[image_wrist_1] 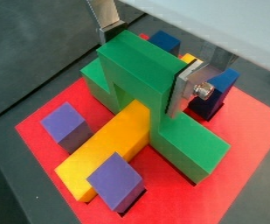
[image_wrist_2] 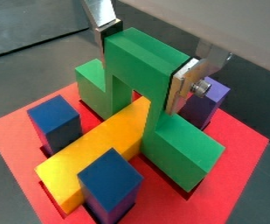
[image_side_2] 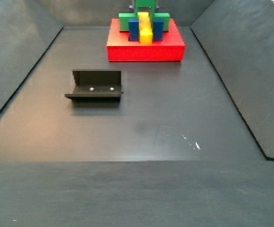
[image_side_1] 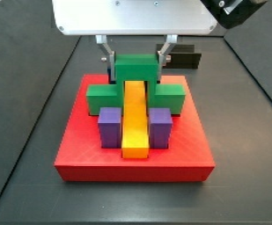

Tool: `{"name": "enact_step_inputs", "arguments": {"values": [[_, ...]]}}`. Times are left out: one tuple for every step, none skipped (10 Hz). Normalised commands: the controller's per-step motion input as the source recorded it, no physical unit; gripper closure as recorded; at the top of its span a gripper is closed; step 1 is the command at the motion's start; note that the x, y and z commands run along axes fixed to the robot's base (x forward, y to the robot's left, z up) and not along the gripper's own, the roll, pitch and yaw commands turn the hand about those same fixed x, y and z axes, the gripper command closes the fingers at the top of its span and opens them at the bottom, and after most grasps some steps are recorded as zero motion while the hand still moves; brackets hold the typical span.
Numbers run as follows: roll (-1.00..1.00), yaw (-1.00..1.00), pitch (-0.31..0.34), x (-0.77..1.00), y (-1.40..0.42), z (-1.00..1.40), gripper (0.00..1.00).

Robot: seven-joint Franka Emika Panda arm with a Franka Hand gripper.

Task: Pick up the green object. Move up. Place the green object on the fixture. Regrasp the green object. Move to above the board. Insert the green object.
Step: Insert the green object.

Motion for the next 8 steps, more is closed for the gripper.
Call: {"name": "enact_step_inputs", "arguments": {"values": [[0.04,-0.17,0.061,0.05,0.00,-0.03,1.00],[0.00,-0.04,0.020,0.00,0.01,-0.07,1.00],[0.00,0.00,0.004,0.00,0.04,-0.08,1.00],[0.00,0.00,0.000,0.00,0.11,-0.13,1.00],[0.00,0.00,0.000,-0.09,0.15,-0.19,1.00],[0.00,0.00,0.000,-0.02,0.00,-0.20,1.00],[0.01,0.00,0.000,0.00,-0.04,-0.23,1.00],[0.00,0.00,0.000,0.00,-0.08,-0.26,1.00]]}}
